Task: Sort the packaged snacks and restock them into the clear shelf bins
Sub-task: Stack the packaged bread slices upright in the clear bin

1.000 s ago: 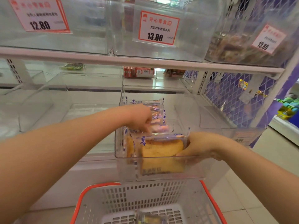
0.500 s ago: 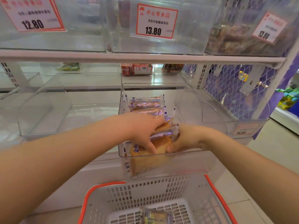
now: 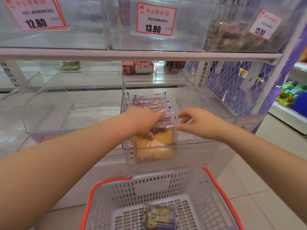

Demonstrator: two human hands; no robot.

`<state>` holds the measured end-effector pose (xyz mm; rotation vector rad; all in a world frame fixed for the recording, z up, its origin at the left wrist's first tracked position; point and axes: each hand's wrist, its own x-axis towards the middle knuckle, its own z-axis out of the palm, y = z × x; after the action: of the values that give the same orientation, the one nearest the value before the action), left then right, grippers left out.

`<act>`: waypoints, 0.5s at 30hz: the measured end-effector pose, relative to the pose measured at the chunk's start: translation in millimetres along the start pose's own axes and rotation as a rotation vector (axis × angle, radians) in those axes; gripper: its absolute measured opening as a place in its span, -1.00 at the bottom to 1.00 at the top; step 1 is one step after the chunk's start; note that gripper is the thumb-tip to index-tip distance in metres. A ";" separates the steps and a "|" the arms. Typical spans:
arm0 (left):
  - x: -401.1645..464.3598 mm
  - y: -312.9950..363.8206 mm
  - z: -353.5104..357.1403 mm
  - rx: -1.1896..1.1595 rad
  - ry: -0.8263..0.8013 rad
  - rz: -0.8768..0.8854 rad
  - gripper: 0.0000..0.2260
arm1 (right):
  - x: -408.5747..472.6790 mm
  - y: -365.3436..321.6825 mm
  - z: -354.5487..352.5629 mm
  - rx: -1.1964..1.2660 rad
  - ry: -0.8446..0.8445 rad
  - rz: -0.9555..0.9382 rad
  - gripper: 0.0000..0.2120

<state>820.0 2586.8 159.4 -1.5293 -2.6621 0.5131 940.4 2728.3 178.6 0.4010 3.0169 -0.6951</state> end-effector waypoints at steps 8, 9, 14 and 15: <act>-46.9 23.3 -17.6 -0.210 0.405 0.119 -0.64 | -78.7 13.9 8.0 -0.005 0.270 -0.409 -0.92; -59.1 32.5 -16.7 -0.248 0.522 0.192 -0.69 | -84.8 19.7 19.2 0.000 0.237 -0.434 -0.90; -95.7 83.9 39.9 -0.220 0.521 0.541 -0.89 | -77.1 63.4 116.0 -0.082 -0.320 -0.243 -0.86; -96.5 94.0 58.3 -0.214 0.398 0.548 -0.91 | -73.4 74.6 140.3 -0.112 -0.401 -0.176 -0.84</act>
<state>937.5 2533.2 89.7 -2.1584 -2.0423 -0.0799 1024.9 2714.3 25.9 -0.0106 2.7088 -0.5333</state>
